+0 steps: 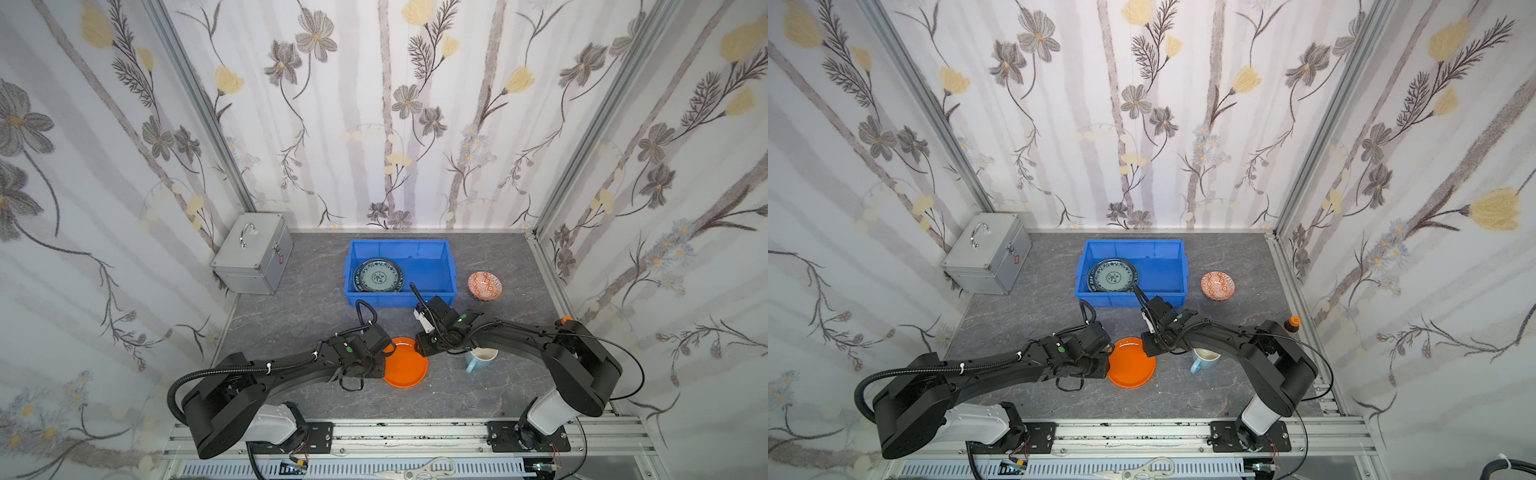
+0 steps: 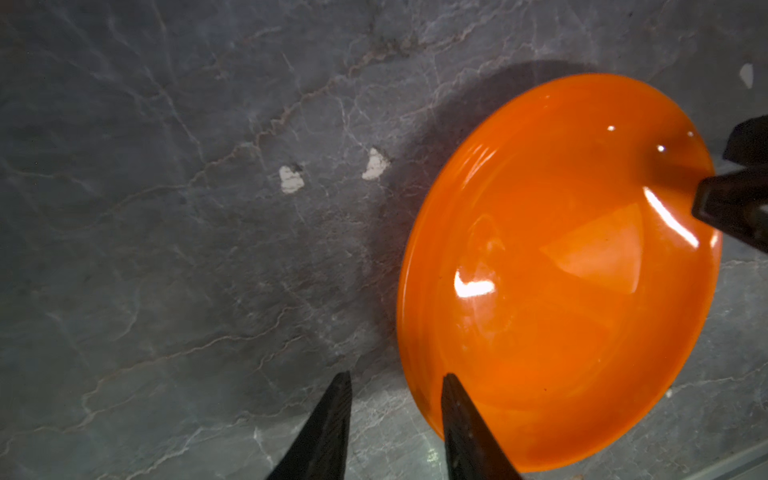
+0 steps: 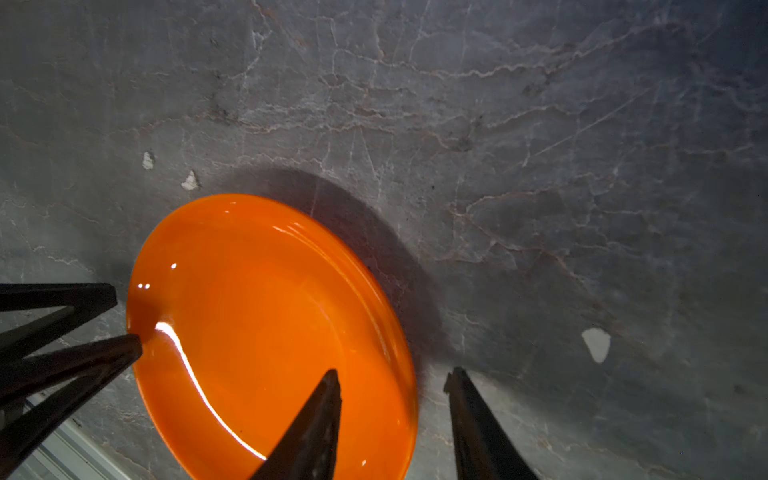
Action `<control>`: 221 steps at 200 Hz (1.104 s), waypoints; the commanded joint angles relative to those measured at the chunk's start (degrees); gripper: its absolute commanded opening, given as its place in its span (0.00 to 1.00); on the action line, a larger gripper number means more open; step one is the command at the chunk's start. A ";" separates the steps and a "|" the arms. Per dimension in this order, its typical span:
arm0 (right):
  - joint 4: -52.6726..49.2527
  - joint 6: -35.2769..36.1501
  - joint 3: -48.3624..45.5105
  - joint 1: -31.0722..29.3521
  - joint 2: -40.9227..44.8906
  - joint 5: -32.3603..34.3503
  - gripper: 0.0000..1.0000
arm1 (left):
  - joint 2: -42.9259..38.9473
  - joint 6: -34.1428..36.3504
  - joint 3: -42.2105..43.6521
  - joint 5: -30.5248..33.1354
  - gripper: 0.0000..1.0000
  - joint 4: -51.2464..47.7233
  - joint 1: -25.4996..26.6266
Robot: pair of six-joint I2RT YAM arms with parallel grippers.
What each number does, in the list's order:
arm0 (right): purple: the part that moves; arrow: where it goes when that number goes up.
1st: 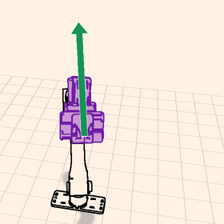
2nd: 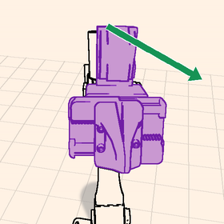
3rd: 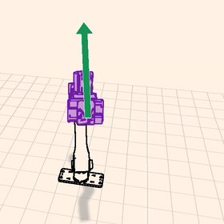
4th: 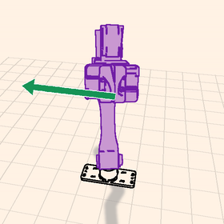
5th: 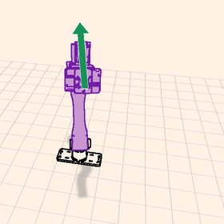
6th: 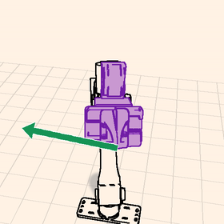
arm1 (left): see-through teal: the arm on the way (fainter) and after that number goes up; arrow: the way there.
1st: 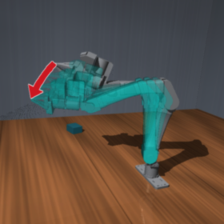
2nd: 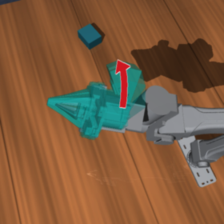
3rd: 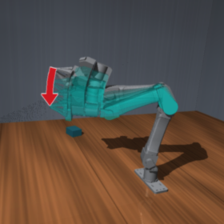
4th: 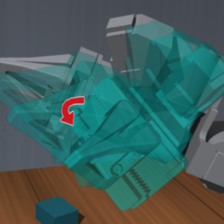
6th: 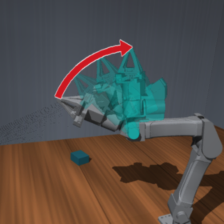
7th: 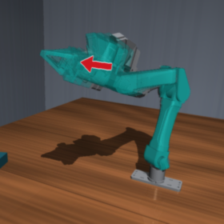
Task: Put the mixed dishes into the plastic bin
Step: 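Move both grippers down to the rim of the orange plate, then pinch the orange plate edge with right gripper while left gripper steadies the opposite rim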
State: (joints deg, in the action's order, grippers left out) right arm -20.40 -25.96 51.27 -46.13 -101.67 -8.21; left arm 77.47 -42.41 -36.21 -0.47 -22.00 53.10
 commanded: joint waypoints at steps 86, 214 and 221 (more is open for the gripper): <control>2.92 0.71 0.40 -0.01 -2.64 -2.89 0.35 | 4.34 -0.58 -1.51 -0.06 0.20 2.92 0.60; 1.66 2.29 2.22 0.51 -4.29 -5.28 0.10 | 6.39 0.14 -2.02 1.36 0.09 3.33 0.67; 1.44 2.49 2.49 0.60 -4.18 -5.36 0.08 | 6.08 0.16 -1.93 1.75 0.10 3.27 0.57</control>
State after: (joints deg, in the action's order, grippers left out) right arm -21.63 -22.24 52.97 -45.52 -105.41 -12.03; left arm 83.61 -41.98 -38.59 1.54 -16.62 53.56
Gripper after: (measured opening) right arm 0.108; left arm 0.108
